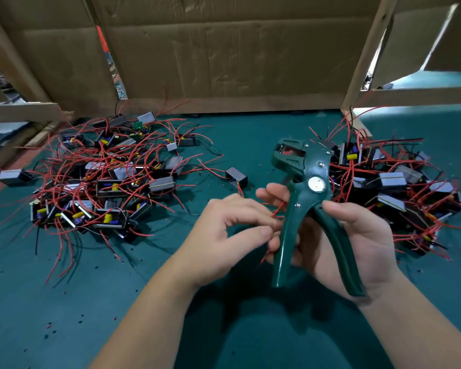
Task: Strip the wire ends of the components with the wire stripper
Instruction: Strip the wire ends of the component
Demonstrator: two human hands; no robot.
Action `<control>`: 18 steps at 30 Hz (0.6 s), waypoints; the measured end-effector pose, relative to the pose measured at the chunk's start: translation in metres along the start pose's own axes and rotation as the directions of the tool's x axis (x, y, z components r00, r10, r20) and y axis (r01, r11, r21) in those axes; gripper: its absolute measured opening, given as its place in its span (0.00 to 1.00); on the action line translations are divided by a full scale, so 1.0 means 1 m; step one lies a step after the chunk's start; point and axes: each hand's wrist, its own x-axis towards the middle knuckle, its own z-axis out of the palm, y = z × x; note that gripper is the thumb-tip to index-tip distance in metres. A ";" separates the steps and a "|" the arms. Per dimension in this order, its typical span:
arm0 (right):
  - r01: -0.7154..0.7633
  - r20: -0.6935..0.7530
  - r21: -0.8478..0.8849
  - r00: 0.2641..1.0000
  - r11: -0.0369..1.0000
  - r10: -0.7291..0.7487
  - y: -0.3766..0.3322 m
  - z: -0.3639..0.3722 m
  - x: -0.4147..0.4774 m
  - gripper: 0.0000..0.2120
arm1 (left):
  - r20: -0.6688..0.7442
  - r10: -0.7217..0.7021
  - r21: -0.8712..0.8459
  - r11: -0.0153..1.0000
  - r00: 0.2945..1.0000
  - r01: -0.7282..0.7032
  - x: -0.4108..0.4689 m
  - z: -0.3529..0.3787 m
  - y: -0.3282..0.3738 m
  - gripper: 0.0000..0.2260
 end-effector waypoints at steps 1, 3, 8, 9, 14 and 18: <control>0.002 -0.001 -0.033 1.000 0.999 -0.002 0.001 0.000 0.000 0.36 | 0.006 -0.047 -0.104 0.993 0.999 0.047 0.000 -0.002 0.002 0.15; 0.002 0.022 -0.101 1.000 0.995 0.000 0.002 -0.001 -0.001 0.33 | -0.079 -0.123 -0.150 0.983 0.989 0.110 0.002 -0.008 0.003 0.16; -0.075 0.255 -0.221 0.958 0.973 0.132 0.004 0.004 -0.004 0.25 | -0.399 -0.150 -0.107 0.987 0.904 0.116 0.009 -0.016 -0.003 0.14; -0.090 0.272 -0.276 0.948 0.957 0.167 0.006 0.005 -0.005 0.24 | -0.368 -0.194 -0.158 0.977 0.909 0.144 0.009 -0.016 -0.002 0.13; -0.149 0.265 -0.390 0.927 0.908 0.266 0.013 0.004 -0.009 0.24 | 0.005 -0.157 -0.460 0.877 0.988 0.141 0.004 -0.015 0.009 0.11; -0.209 0.303 -0.384 0.892 0.899 0.336 0.012 0.002 -0.010 0.28 | 0.100 -0.210 -0.616 0.755 0.973 0.226 0.001 -0.017 0.009 0.06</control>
